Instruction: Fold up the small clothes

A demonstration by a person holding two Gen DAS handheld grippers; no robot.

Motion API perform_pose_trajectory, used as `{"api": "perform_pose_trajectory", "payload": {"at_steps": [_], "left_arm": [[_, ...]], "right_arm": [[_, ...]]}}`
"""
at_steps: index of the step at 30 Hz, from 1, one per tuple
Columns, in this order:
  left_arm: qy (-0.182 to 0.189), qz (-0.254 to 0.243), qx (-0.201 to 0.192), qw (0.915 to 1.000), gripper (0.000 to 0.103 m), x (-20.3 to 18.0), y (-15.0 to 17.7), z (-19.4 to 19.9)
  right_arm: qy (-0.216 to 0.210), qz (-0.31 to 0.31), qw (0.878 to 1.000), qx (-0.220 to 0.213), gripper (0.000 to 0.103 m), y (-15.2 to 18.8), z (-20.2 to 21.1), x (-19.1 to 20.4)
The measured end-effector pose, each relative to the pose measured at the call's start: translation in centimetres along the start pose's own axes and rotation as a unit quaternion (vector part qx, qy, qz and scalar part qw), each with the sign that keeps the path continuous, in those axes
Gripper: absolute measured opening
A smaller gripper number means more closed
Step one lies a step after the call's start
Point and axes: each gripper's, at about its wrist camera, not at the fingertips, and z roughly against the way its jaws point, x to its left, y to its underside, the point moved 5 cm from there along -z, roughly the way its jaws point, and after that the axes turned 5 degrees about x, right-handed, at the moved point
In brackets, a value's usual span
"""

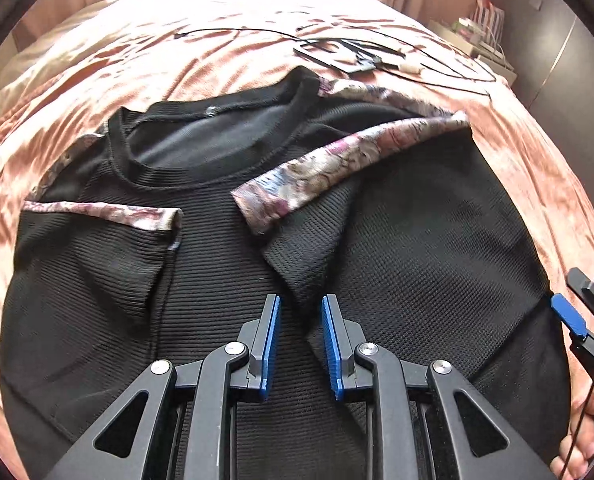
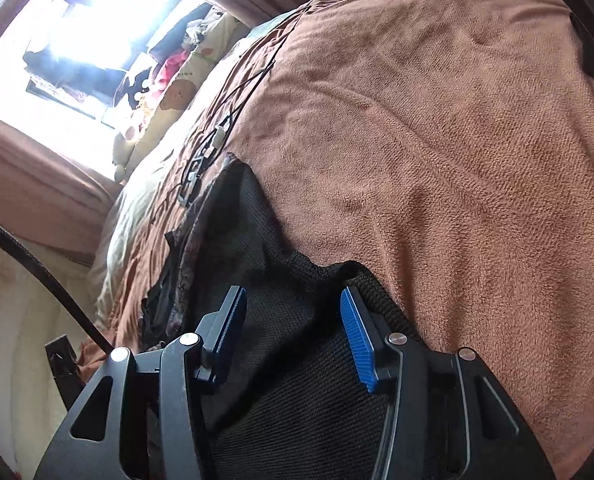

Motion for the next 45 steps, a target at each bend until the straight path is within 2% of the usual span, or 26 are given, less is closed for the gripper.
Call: {"api": "perform_pose_trajectory", "payload": {"at_steps": [5,10,14,16,17,18,19,21,23,28,32,36,37,38,39,40,42,45], "left_arm": [[-0.006,0.008,-0.011,0.9999,0.023,2.0,-0.5,1.6],[-0.031,0.044,-0.022,0.9983,0.024,6.6,-1.0,3.1],[-0.057,0.06,-0.017,0.9965,0.024,10.1,-1.1,3.3],[-0.056,0.068,-0.016,0.996,0.024,11.6,-0.7,3.4],[-0.056,0.071,-0.014,0.9958,0.024,12.3,-0.5,3.4],[-0.057,0.074,-0.013,0.9956,0.024,13.0,-0.2,3.4],[-0.057,0.076,-0.012,0.9954,0.024,13.6,0.1,3.4],[-0.057,0.081,-0.011,0.995,0.024,14.7,0.9,3.3],[-0.062,0.084,-0.007,0.9945,0.024,15.7,1.8,3.1],[-0.061,0.1,-0.005,0.9931,0.024,17.8,3.6,3.4],[-0.048,0.113,-0.01,0.9923,0.024,18.9,4.9,4.6],[-0.024,0.129,-0.033,0.9908,0.024,19.4,6.3,7.3],[-0.016,0.131,-0.043,0.9903,0.025,19.4,6.7,8.2],[-0.009,0.133,-0.051,0.9898,0.034,19.4,7.1,8.9],[-0.005,0.136,-0.06,0.9888,0.049,19.4,7.5,9.8],[-0.004,0.14,-0.073,0.9874,0.055,19.4,8.0,10.9],[-0.008,0.142,-0.103,0.9843,0.074,19.4,8.9,13.1],[-0.01,0.139,-0.132,0.9813,0.085,19.3,10.4,15.8]], "right_arm": [[-0.013,-0.007,1.0,0.022,0.046,0.9,-0.7,-0.6],[-0.023,-0.004,0.998,0.054,0.046,1.7,-3.2,-0.7],[-0.02,0.005,0.998,0.054,0.046,1.7,-4.3,-0.1],[-0.024,0.01,0.998,0.054,0.046,1.6,-5.0,0.2],[-0.024,0.013,0.998,0.053,0.043,1.4,-5.3,0.3],[-0.022,0.016,0.998,0.052,0.034,1.4,-5.5,0.3],[-0.02,0.016,0.998,0.054,0.031,1.3,-5.9,0.3],[-0.017,0.013,0.998,0.053,0.013,1.4,-6.4,0.0],[-0.008,0.001,0.999,0.045,0.005,1.3,-6.4,-0.5],[0.01,0.004,0.999,0.032,0.003,1.8,-5.6,0.1],[0.008,0.008,0.999,0.053,0.005,2.5,-5.2,1.1],[0.018,0.003,0.998,0.065,0.01,4.0,-3.8,1.7],[0.025,0.004,0.998,0.065,0.017,4.6,-3.0,2.0],[0.027,0.01,0.998,0.061,0.036,4.9,-2.4,2.4],[0.03,0.023,0.998,0.057,0.062,5.3,-1.6,3.0],[0.027,0.035,0.998,0.054,0.071,5.6,-0.7,3.6],[0.024,0.06,0.997,0.052,0.074,6.6,1.3,4.7],[0.05,0.088,0.994,0.04,0.074,7.9,4.4,5.3]]}}
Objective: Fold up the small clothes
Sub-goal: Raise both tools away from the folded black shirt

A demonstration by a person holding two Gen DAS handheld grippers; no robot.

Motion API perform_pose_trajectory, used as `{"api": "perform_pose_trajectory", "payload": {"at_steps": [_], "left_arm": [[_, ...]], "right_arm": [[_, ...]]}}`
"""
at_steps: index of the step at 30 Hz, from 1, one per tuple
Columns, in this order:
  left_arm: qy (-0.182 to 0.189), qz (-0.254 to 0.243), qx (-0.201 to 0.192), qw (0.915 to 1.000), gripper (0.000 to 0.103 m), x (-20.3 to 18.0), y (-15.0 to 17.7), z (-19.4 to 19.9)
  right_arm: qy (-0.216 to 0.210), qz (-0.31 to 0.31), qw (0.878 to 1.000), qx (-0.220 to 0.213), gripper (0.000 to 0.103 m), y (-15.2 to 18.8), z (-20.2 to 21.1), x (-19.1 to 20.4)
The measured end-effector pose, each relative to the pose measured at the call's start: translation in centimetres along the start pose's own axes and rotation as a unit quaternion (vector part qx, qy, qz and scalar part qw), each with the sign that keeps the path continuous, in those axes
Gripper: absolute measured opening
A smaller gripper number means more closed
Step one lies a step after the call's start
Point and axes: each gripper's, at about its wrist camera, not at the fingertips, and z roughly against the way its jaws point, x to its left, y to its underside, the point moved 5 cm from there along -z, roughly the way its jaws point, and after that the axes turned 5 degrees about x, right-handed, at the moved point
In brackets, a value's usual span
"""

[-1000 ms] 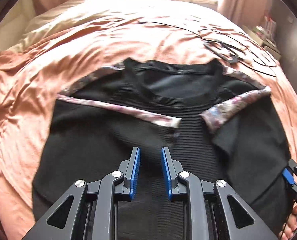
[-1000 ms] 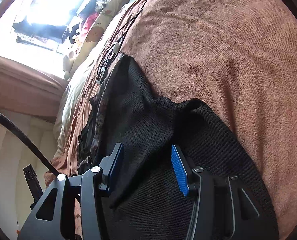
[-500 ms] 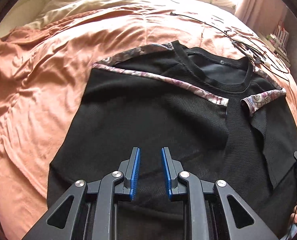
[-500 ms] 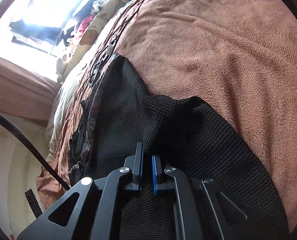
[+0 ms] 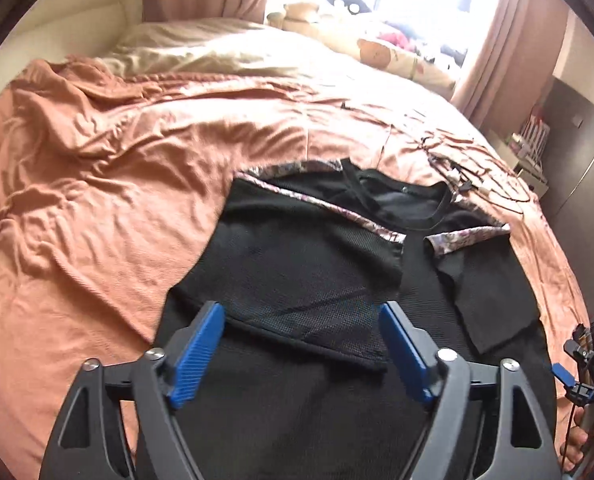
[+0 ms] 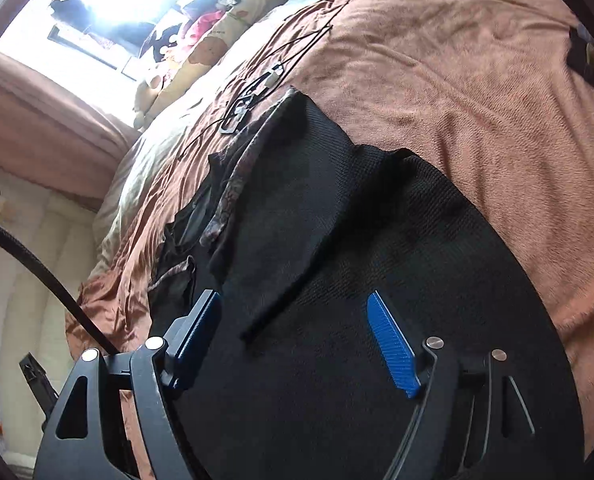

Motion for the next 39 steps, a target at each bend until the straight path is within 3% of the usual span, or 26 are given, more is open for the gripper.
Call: {"api": "perform_pose_trajectory", "payload": {"at_steps": [2,6,9,12,16,21,25,26,27,29,39], "left_arm": [[0.011,0.003,-0.007,0.9999,0.087,0.2,0.5,1.5],[0.023,0.017,-0.014,0.9995,0.088,0.9,2.1,4.5],[0.026,0.013,-0.035,0.999,0.088,1.1,3.4,7.3],[0.014,-0.005,-0.053,0.9985,0.088,1.1,4.8,9.9],[0.006,-0.018,-0.069,0.9974,0.088,1.4,6.8,13.0],[0.001,-0.036,-0.084,0.9958,0.088,1.5,9.4,16.4],[0.009,-0.046,-0.1,0.9939,0.088,1.7,11.6,19.4],[0.012,-0.049,-0.103,0.9934,0.089,1.7,12.0,19.9],[0.019,-0.051,-0.104,0.993,0.093,1.7,12.6,20.5],[0.035,-0.055,-0.104,0.9924,0.103,1.7,13.9,21.8],[0.052,-0.061,-0.156,0.9845,0.103,3.8,19.8,28.9]], "right_arm": [[0.013,0.01,1.0,-0.013,0.074,0.9,2.2,0.5],[-0.005,0.062,0.997,-0.037,0.074,2.8,6.7,2.3],[0.053,0.124,0.99,-0.042,0.074,4.6,9.0,3.6],[0.066,0.168,0.982,-0.06,0.074,6.6,11.6,5.1],[0.126,0.209,0.967,-0.066,0.074,9.0,14.2,6.2],[0.165,0.254,0.951,-0.065,0.078,12.6,17.3,8.0],[0.171,0.265,0.946,-0.076,0.092,14.7,20.4,8.9],[0.173,0.268,0.944,-0.08,0.101,15.2,21.1,8.9],[0.173,0.27,0.943,-0.085,0.103,15.5,21.8,8.9],[0.172,0.273,0.942,-0.097,0.103,16.5,23.4,8.9],[0.141,0.307,0.934,-0.116,0.103,20.9,29.5,6.5]]}}
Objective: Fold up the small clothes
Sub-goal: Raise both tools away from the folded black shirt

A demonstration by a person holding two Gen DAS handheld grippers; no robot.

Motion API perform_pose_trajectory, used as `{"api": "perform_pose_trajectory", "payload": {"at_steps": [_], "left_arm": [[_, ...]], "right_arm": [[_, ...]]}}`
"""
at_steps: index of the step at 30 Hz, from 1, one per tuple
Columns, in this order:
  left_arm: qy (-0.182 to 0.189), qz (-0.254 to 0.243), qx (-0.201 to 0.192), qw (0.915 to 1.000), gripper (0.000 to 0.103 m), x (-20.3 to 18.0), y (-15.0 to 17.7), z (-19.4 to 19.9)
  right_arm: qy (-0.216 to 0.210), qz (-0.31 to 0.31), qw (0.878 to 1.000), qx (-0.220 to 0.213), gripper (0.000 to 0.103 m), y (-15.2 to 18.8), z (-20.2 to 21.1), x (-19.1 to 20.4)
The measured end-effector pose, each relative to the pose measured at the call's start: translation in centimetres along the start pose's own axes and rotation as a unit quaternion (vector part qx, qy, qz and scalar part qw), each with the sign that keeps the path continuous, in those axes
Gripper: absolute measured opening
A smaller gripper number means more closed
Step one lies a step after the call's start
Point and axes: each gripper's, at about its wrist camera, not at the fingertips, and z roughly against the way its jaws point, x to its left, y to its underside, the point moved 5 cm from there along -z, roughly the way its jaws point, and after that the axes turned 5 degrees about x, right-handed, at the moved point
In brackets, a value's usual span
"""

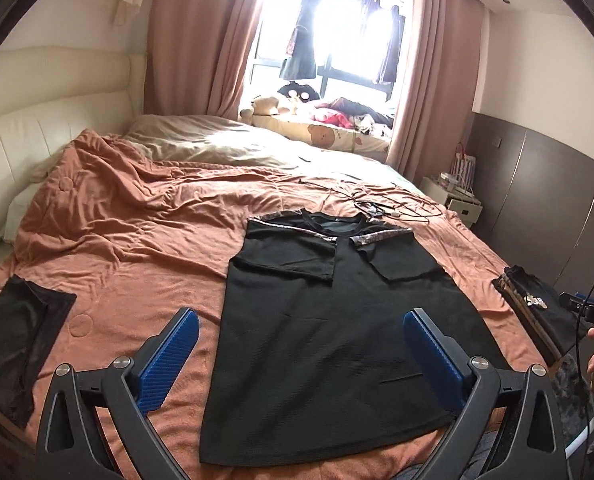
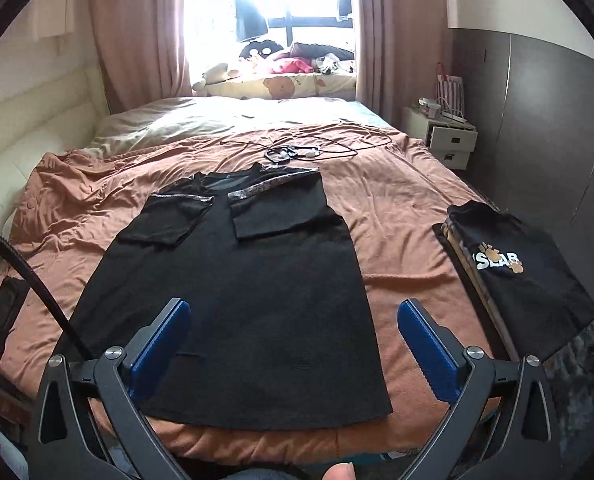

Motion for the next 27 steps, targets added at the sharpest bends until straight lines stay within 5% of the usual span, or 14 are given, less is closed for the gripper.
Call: {"api": "perform_pose_trajectory", "payload": {"at_steps": [12,16,22,27], "left_arm": [[-0.042,0.02,-0.024,0.9987,0.103,4.1,5.0,7.0],[-0.085,0.028,-0.029,0.9956,0.103,5.5,7.0,8.0],[-0.068,0.07,-0.009,0.9952,0.103,6.7,10.2,8.0],[-0.043,0.103,0.016,0.9936,0.103,6.8,12.2,7.3]], "right_arm": [[-0.029,0.015,0.999,-0.024,0.103,5.8,4.3,-3.5],[-0.038,0.001,0.999,-0.038,0.103,7.6,4.4,-4.7],[-0.028,-0.006,0.999,-0.042,0.103,10.7,3.7,-6.1],[0.021,-0.004,1.0,-0.022,0.103,11.8,2.1,-7.3]]}}
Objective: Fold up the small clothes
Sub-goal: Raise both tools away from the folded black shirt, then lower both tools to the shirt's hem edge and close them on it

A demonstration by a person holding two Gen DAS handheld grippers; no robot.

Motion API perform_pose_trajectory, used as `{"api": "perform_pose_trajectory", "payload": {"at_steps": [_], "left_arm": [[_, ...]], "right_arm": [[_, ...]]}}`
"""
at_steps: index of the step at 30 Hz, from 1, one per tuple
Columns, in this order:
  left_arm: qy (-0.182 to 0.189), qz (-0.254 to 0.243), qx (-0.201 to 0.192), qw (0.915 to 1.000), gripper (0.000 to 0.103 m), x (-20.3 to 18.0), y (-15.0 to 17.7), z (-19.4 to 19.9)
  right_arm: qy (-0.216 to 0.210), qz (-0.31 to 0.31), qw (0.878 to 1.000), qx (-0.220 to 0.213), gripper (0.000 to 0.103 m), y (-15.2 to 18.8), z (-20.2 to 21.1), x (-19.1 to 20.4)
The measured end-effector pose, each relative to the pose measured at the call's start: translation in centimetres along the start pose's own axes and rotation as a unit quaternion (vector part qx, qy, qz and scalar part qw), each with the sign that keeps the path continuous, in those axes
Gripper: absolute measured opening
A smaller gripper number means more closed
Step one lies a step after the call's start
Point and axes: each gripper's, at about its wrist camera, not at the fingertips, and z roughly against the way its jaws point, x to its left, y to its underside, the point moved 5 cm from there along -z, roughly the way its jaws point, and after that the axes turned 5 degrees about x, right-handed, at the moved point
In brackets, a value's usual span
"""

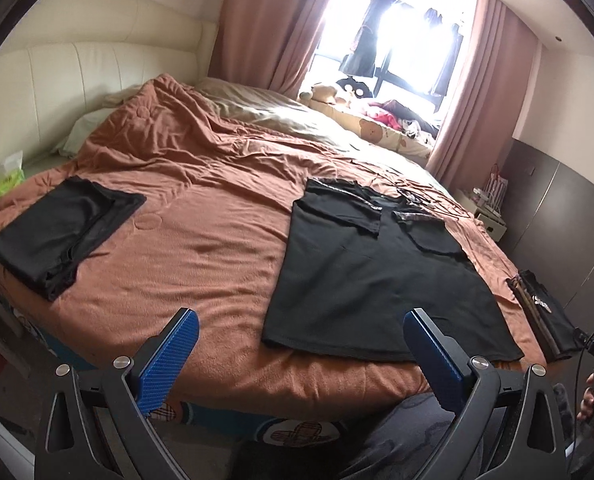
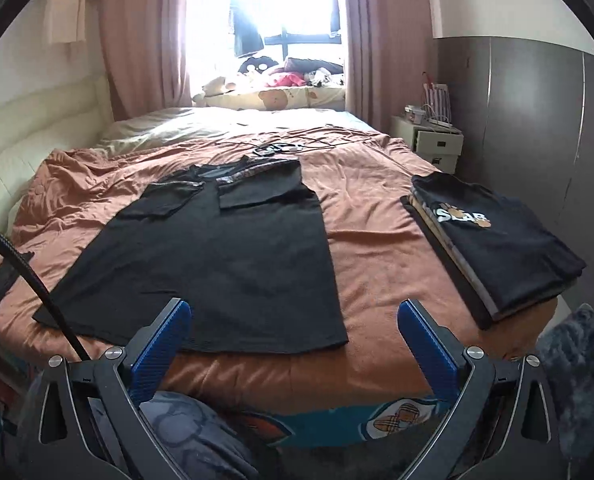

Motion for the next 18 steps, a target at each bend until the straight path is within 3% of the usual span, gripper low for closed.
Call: {"api": "perform_pose_trajectory", "payload": {"at_steps": [11,18], "left_arm": [[0.014,0.065,0.033,0.9972,0.102,2.5,2.0,-4.0],[0.023,0.108,0.09,0.9898,0.078,4.1,3.7,-8.4]], "right_arm": [[-0.02,-0.052,0.997,0.048,0.103,2.1,-4.5,-2.7],[-0.034,-0.067,0.995,0.06,0.103,2.8,-7.5,-3.2]]}}
